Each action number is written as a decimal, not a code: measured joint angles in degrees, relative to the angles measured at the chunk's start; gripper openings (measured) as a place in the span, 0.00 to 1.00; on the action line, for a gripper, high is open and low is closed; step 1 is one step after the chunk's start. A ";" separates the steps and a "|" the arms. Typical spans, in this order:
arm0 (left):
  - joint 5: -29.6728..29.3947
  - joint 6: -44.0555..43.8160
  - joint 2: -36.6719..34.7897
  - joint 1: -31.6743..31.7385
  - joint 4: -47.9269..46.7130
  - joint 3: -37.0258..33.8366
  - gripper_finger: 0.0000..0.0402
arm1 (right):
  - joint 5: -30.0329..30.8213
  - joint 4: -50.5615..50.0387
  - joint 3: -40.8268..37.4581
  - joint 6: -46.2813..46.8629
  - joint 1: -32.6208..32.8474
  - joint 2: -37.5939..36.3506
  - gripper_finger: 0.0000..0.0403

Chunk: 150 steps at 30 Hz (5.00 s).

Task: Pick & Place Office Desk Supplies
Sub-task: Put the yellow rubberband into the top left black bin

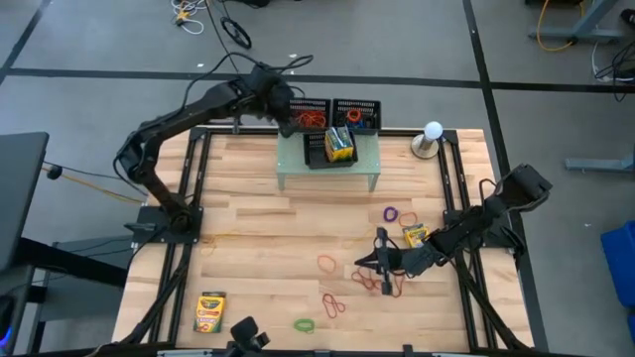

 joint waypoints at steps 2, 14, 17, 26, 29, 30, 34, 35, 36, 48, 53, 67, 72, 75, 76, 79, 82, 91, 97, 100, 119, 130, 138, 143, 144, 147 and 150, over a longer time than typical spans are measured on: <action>0.86 1.60 -1.40 -0.22 -2.39 0.00 0.51 | -1.99 -0.29 0.00 -0.12 -0.80 -1.19 0.02; 5.79 7.12 -16.84 -11.15 10.35 -20.68 0.38 | -9.32 -24.61 -0.11 -8.90 -4.06 -26.85 0.01; 5.82 6.37 -21.95 -16.21 24.75 -31.90 0.31 | -9.77 -29.27 -0.11 -11.03 -4.74 -33.50 0.00; 5.28 4.49 -27.55 -29.79 57.74 -55.93 0.27 | -10.41 -22.85 -12.31 -11.76 -6.50 -50.48 0.00; 4.01 4.58 -27.50 -32.38 62.14 -60.13 0.27 | -9.27 -18.71 -17.80 -11.65 -6.48 -56.76 0.01; 3.48 4.41 -27.50 -32.98 63.25 -61.06 0.27 | -8.06 -17.78 -19.35 -11.79 -6.46 -58.76 0.02; 1.49 3.49 -27.50 -34.79 64.89 -63.69 0.27 | -3.02 -17.63 -23.54 -12.06 -6.48 -65.75 0.05; 1.48 3.36 -27.50 -35.10 64.97 -63.87 0.27 | -2.44 -19.11 -23.54 -12.05 -6.48 -66.95 0.05; 1.52 3.30 -27.50 -35.38 65.16 -63.99 0.27 | -2.06 -20.76 -23.54 -12.04 -6.46 -67.88 0.05; 1.54 0.63 -27.50 -35.87 64.99 -64.22 0.27 | -1.52 -23.04 -23.54 -10.79 -6.46 -69.01 0.06; 1.94 -2.29 -27.48 -35.87 65.04 -64.22 0.27 | -1.51 -23.11 -23.54 -10.69 -6.46 -69.01 0.06; -6.13 -5.74 -24.31 -39.69 53.49 -58.06 0.15 | -1.69 -23.17 -23.54 -10.69 -6.45 -68.96 0.06; -11.45 -7.48 -24.29 -45.34 37.45 -51.32 0.06 | -1.66 -23.16 -23.54 -10.69 -6.46 -68.96 0.06; -12.06 -11.21 -24.29 -49.53 30.40 -49.93 0.06 | -1.66 -23.16 -23.54 -10.69 -6.44 -68.96 0.06; -12.95 -12.71 -24.29 -50.95 28.88 -49.84 0.07 | -1.66 -23.18 -23.54 -10.69 -6.46 -68.96 0.06; -17.73 -17.62 -24.25 -55.09 24.11 -49.81 0.12 | -1.65 -23.17 -23.54 -10.69 -6.44 -68.96 0.06; -22.17 -22.22 -24.11 -59.18 20.82 -49.81 0.18 | -1.64 -23.16 -23.54 -10.67 -6.44 -68.96 0.06; -26.35 -29.33 -24.11 -67.71 19.98 -49.81 0.28 | -1.49 -23.18 -23.54 -10.69 -6.44 -68.96 0.06; -26.37 -33.67 -24.11 -70.39 19.53 -49.81 0.29 | -1.49 -23.20 -23.54 -10.70 -6.44 -68.96 0.06; -26.36 -35.41 -24.11 -72.65 18.00 -49.81 0.29 | -1.51 -23.19 -23.54 -10.72 -6.44 -68.96 0.06; -22.42 -48.38 -6.26 -81.53 2.81 -40.52 0.19 | -1.71 -23.29 -23.54 -10.72 -6.46 -68.96 0.06; -11.79 -61.04 -2.37 -82.01 -8.58 -36.37 0.53 | -1.66 -23.37 -23.54 -10.72 -6.44 -68.97 0.06; -12.88 -62.34 -1.12 -81.89 -13.84 -36.37 0.58 | -1.63 -23.38 -23.54 -10.72 -6.44 -68.96 0.06; -14.70 -57.82 -1.25 -81.89 -13.51 -36.39 0.49 | -1.47 -23.38 -23.54 -10.72 -6.46 -68.96 0.06; -14.73 -57.00 -1.49 -81.86 -13.78 -36.40 0.47 | -1.47 -23.38 -23.54 -10.72 -6.44 -68.97 0.06; -14.52 -55.13 -2.62 -80.79 -13.70 -36.40 0.41 | -1.47 -23.38 -23.54 -10.72 -6.45 -68.96 0.06; -13.83 -54.50 -4.75 -80.14 -13.08 -37.89 0.36 | -1.49 -23.36 -23.54 -10.72 -6.44 -68.98 0.06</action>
